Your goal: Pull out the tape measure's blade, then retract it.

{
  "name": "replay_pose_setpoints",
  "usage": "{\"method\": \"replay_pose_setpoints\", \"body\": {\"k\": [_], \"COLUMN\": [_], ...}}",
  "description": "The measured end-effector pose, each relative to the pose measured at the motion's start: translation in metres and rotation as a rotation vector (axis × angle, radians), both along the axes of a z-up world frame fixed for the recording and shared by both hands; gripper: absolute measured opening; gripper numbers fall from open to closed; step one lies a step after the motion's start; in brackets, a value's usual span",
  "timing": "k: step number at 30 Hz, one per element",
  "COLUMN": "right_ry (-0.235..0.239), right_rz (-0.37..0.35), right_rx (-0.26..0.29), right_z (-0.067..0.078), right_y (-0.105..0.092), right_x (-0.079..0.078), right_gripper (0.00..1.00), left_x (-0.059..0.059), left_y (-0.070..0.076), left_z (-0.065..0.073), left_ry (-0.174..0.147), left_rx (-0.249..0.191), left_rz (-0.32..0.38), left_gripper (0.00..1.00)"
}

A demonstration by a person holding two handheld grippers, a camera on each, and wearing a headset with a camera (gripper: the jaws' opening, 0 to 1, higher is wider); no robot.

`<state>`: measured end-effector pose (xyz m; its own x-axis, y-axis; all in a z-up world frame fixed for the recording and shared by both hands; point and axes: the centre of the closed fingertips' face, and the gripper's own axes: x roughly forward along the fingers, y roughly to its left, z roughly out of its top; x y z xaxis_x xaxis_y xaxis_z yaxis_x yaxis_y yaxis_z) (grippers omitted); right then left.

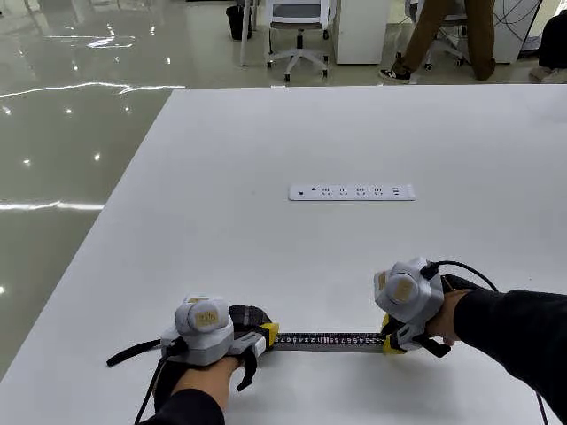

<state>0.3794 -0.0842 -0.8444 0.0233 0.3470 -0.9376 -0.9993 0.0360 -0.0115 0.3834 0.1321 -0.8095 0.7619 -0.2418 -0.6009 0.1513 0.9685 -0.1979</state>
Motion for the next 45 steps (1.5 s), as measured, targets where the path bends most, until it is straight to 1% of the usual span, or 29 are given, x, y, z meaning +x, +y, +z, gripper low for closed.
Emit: {"method": "replay_pose_setpoints", "body": {"k": [5,11,15,20,28,34,39,41,43,45], "right_ry": [-0.001,-0.001,-0.004,0.008,-0.002,0.000,-0.004,0.001,0.002,-0.004], "right_rz": [0.004,0.000,0.010,-0.023,-0.013,-0.015,-0.010,-0.014,-0.014,-0.005], "right_rx": [0.001,0.002,0.004,0.024,0.024,0.023,0.051,0.069,0.072,0.076], "right_z": [0.000,0.000,0.001,0.001,0.000,0.000,0.000,0.000,0.001,0.001], "right_y": [0.007,0.013,0.017,0.024,0.034,0.039,0.052,0.053,0.054,0.057], "right_x": [-0.001,-0.002,-0.002,-0.002,-0.001,0.000,-0.001,0.000,0.000,-0.001], "right_gripper": [0.10,0.11,0.11,0.11,0.11,0.11,0.11,0.10,0.10,0.10], "left_x": [0.000,0.000,0.000,0.001,0.002,0.003,0.003,0.002,0.002,0.002], "left_y": [-0.001,-0.001,-0.001,-0.001,-0.002,-0.002,-0.002,-0.002,-0.002,-0.001], "left_z": [0.000,0.000,0.000,0.000,0.000,-0.001,-0.001,-0.001,-0.002,-0.002], "left_ry": [0.004,0.003,0.004,0.006,0.007,0.007,0.016,0.018,0.022,0.019], "left_rx": [0.009,0.009,0.008,0.007,0.014,0.015,0.000,0.001,-0.005,-0.009], "left_rz": [-0.006,-0.008,-0.008,-0.006,-0.007,-0.010,-0.008,-0.015,-0.013,-0.014], "left_gripper": [0.58,0.58,0.58,0.59,0.59,0.59,0.59,0.59,0.59,0.59]}}
